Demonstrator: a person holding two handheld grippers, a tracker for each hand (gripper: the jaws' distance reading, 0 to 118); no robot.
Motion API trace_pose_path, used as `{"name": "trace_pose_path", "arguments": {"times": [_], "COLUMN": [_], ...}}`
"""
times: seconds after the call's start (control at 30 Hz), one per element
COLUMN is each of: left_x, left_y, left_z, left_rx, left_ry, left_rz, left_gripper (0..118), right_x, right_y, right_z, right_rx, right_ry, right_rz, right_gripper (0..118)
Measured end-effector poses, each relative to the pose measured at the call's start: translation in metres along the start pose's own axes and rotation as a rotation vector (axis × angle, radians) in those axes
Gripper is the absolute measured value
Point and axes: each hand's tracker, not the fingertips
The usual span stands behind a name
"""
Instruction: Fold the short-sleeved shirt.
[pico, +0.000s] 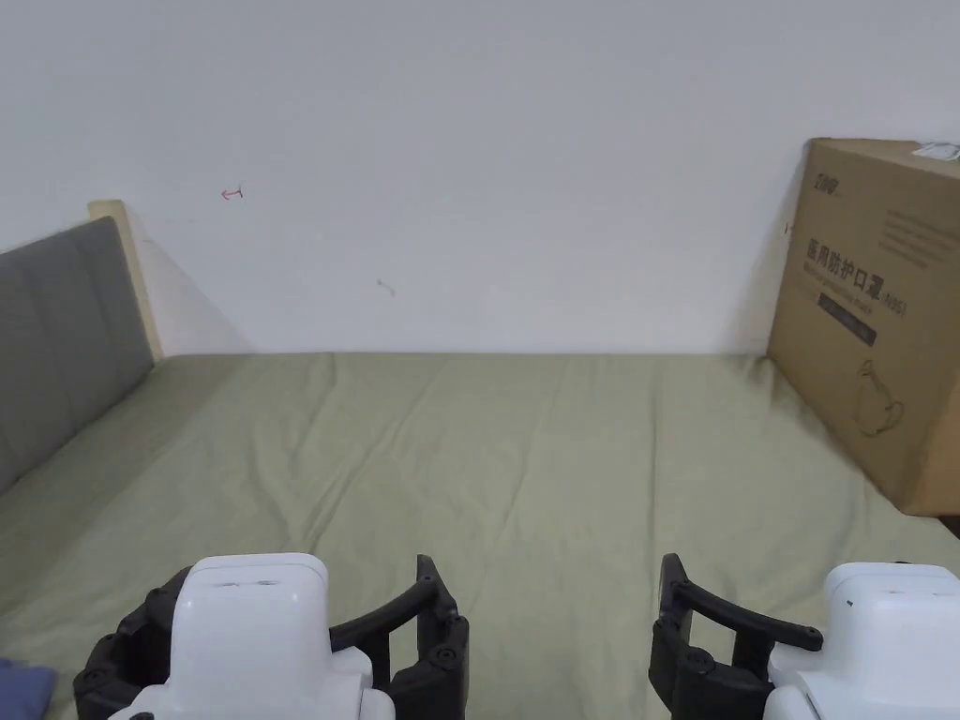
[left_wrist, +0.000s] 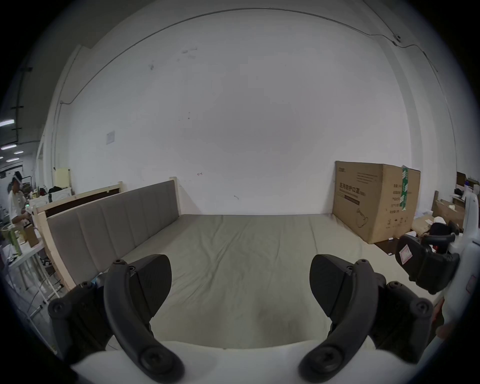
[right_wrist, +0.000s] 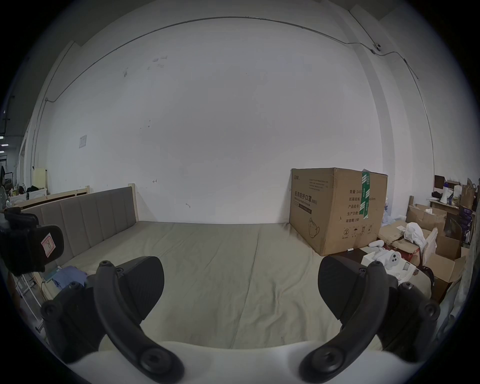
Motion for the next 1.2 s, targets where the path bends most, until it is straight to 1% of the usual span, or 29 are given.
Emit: {"name": "trace_pose_path", "arguments": {"times": [0.23,0.37,0.57,0.73,0.8,0.93,1.1,1.2], "left_x": [0.001,0.002,0.004,0.008,0.007,0.004,0.007,0.006], "left_y": [0.002,0.003,0.0,-0.003,-0.002,0.001,-0.004,-0.005], "left_z": [-0.003,-0.007,-0.011,-0.012,-0.011,-0.012,-0.015,-0.014], "left_rx": [-0.013,-0.029,-0.059,-0.063,-0.064,-0.079,-0.071,-0.067], "left_ry": [-0.028,-0.015,-0.049,-0.044,-0.054,-0.086,-0.071,-0.087], "left_rz": [-0.046,-0.05,-0.048,-0.073,-0.067,-0.021,-0.045,-0.053], "left_gripper": [110,110,110,110,110,111,110,111], "right_x": [0.0,0.0,-0.001,-0.003,-0.004,-0.004,-0.003,-0.003], "right_y": [-0.001,-0.001,-0.003,-0.004,-0.004,-0.005,-0.006,-0.006], "right_z": [-0.001,-0.002,-0.004,-0.005,-0.005,-0.007,-0.007,-0.008], "right_rx": [-0.004,-0.007,-0.012,-0.015,-0.012,-0.021,-0.021,-0.022], "right_ry": [-0.004,-0.004,-0.003,0.004,-0.001,0.004,-0.001,0.0], "right_rz": [0.001,0.007,0.01,0.014,0.024,0.016,0.019,0.018], "right_gripper": [117,117,117,117,117,117,117,117]}}
